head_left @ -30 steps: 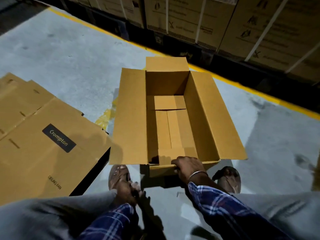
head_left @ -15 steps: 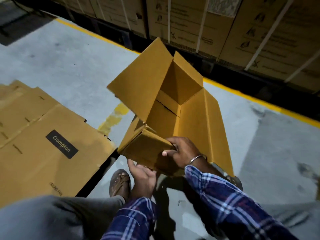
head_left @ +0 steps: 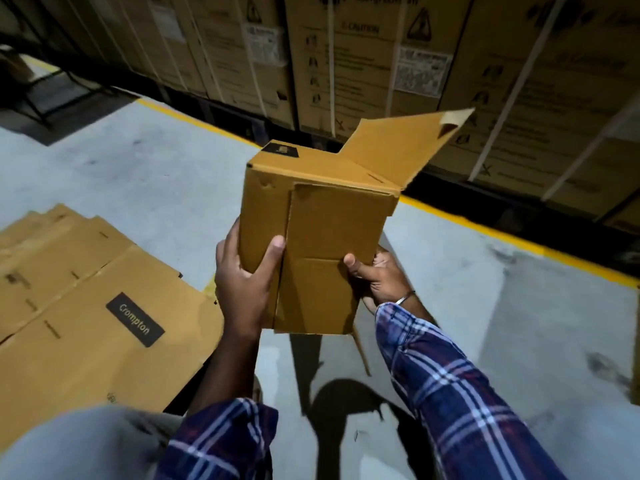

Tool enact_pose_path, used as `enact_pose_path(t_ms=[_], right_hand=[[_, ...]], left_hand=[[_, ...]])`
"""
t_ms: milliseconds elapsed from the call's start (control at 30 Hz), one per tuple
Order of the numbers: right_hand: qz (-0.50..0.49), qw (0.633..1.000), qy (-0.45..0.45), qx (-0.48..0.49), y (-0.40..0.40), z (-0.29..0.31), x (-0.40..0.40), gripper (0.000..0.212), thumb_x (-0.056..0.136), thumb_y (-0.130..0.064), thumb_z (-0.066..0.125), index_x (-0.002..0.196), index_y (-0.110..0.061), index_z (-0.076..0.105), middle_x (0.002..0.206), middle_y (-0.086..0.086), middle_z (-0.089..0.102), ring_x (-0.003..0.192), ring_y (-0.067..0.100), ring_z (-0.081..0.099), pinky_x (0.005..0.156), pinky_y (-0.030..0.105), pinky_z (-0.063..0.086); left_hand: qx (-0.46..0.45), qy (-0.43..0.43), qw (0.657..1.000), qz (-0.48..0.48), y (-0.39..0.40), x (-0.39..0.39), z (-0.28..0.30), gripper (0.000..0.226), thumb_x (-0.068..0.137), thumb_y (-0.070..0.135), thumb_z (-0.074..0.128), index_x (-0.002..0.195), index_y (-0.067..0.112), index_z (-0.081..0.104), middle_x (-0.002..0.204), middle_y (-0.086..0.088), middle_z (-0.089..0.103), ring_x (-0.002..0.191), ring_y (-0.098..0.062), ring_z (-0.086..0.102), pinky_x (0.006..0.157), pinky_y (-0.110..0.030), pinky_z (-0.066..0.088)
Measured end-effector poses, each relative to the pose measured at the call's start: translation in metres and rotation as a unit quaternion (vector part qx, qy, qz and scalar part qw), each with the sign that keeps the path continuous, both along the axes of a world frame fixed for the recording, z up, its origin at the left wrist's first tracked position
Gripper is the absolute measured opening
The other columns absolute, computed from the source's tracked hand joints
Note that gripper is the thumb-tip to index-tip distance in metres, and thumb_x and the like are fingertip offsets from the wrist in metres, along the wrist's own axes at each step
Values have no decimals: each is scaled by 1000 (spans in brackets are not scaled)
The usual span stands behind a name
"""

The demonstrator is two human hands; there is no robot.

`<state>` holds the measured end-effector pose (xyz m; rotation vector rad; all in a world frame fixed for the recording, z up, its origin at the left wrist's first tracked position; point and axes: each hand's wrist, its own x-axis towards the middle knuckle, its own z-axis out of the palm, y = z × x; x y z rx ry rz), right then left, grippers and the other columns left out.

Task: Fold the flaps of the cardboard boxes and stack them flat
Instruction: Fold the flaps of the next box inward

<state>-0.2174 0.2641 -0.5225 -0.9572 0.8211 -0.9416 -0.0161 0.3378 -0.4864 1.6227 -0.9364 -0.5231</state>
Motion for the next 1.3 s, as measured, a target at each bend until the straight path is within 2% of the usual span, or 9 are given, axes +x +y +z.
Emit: enact_pose_path(t_ms=[267, 367, 467, 633, 767, 867, 1067, 1200, 1300], right_hand=[[-147, 942, -265, 146, 36, -50, -8, 102, 62, -34, 97, 147, -10, 45, 135, 15, 65, 119, 33, 66, 89, 48, 58], [-219, 910, -302, 184, 64, -77, -8, 79, 86, -31, 77, 152, -5, 42, 143, 18, 58, 124, 35, 62, 90, 48, 57], [-262, 877, -295, 274, 82, -114, -13, 55, 96, -27, 52, 145, -4, 53, 142, 20, 58, 116, 34, 67, 85, 47, 60], [-298, 845, -168, 410, 105, -163, -20, 52, 102, -32, 54, 148, -8, 48, 134, 18, 64, 103, 34, 70, 73, 44, 61], [-321, 790, -135, 505, 106, -180, -13, 47, 104, -37, 52, 133, -1, 58, 136, 22, 61, 120, 41, 60, 98, 55, 50], [-349, 752, -132, 543, 104, -171, -8, 49, 107, -47, 41, 139, -11, 50, 139, 23, 53, 134, 44, 48, 100, 57, 42], [-349, 782, -103, 506, 83, -177, -8, 83, 97, -71, 41, 160, -19, 25, 164, 20, 25, 149, 37, 30, 120, 47, 26], [-283, 833, 181, 440, 64, -182, -14, 87, 86, -79, 49, 136, -8, 54, 147, 21, 50, 132, 41, 50, 110, 47, 41], [-323, 811, 395, 285, 62, -171, -17, 55, 99, -39, 61, 132, 4, 56, 143, 28, 44, 125, 47, 49, 103, 46, 41]], left_hand=[[51, -438, 894, -85, -34, -67, 56, 72, 92, 64, 58, 155, 42, 32, 140, 4, 47, 124, -19, 52, 104, -46, 43], [72, -519, 838, -150, -36, -108, 37, 75, 92, 51, 63, 156, 39, 25, 147, -1, 43, 130, -24, 49, 106, -44, 40], [100, -521, 821, -210, -37, -119, -5, 80, 88, 31, 67, 157, 37, 26, 148, -1, 44, 131, -25, 49, 106, -44, 40], [131, -470, 801, -346, -25, -107, -69, 77, 90, 21, 60, 156, 44, 28, 153, 3, 39, 137, -22, 44, 109, -41, 36], [163, -445, 785, -399, 2, -104, -112, 73, 89, 37, 36, 159, 46, 21, 166, 2, 25, 152, -22, 25, 119, -44, 26], [203, -440, 748, -454, 18, -96, -141, 74, 93, 39, 48, 160, 44, 18, 172, 4, 9, 158, -22, 10, 122, -47, 21], [341, -432, 687, -474, 50, -64, -188, 78, 96, 24, 53, 162, 36, 14, 172, 7, -7, 159, -25, 5, 120, -48, 21], [328, -403, 735, -436, 52, -61, -193, 78, 94, 23, 53, 161, 32, 14, 173, 4, -7, 159, -26, 6, 120, -47, 24], [331, -348, 793, -375, 50, -62, -196, 77, 97, 27, 53, 163, 22, 14, 173, -4, -2, 158, -30, 11, 121, -44, 29]])
